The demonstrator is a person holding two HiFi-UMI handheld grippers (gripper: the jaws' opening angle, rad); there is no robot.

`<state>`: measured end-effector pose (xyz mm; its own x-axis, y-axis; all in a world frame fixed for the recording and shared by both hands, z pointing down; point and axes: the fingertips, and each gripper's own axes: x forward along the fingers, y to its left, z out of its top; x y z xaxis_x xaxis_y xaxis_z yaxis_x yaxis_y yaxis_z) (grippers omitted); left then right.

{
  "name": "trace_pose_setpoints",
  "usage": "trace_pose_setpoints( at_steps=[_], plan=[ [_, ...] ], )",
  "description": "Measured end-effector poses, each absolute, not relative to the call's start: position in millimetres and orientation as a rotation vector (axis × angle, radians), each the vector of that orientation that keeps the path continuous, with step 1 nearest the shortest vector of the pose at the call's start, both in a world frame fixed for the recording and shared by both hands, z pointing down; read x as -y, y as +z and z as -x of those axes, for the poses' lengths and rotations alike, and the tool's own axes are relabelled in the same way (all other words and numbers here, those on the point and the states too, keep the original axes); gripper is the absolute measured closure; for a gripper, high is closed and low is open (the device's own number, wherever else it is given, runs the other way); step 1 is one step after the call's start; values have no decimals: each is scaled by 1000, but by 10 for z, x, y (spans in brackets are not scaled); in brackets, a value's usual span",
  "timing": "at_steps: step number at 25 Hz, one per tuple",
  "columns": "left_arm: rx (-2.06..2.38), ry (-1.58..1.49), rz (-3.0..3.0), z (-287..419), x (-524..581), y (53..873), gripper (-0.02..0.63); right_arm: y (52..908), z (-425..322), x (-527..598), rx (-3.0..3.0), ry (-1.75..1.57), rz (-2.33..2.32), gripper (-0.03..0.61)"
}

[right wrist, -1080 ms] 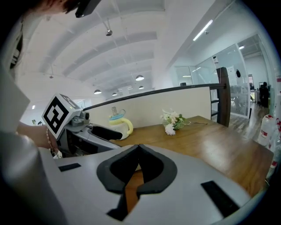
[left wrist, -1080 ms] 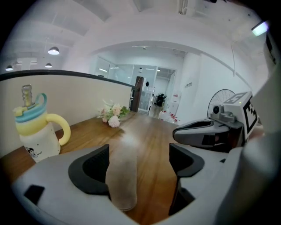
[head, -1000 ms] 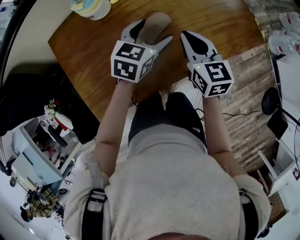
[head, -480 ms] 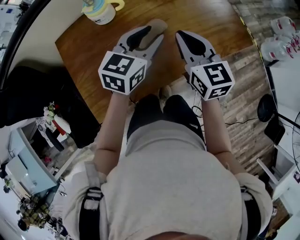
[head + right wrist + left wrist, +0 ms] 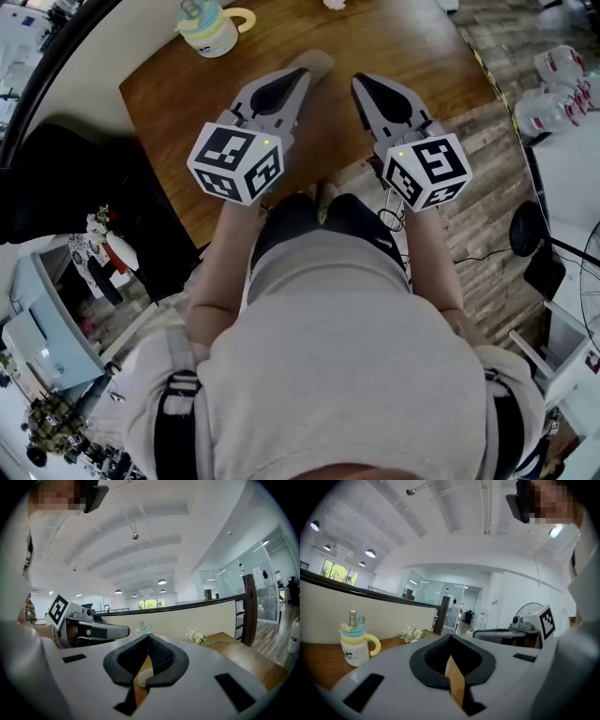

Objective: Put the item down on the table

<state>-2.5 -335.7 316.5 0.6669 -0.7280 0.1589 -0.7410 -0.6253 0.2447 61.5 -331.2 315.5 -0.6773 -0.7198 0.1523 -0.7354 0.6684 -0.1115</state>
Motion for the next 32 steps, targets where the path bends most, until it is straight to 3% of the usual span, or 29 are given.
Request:
trace_pose_setpoints(
  at_steps=[32],
  plan=[
    [1116, 198, -2514, -67, 3088, 3489, 603, 3317, -492, 3122, 2762, 229, -1140, 568]
  ],
)
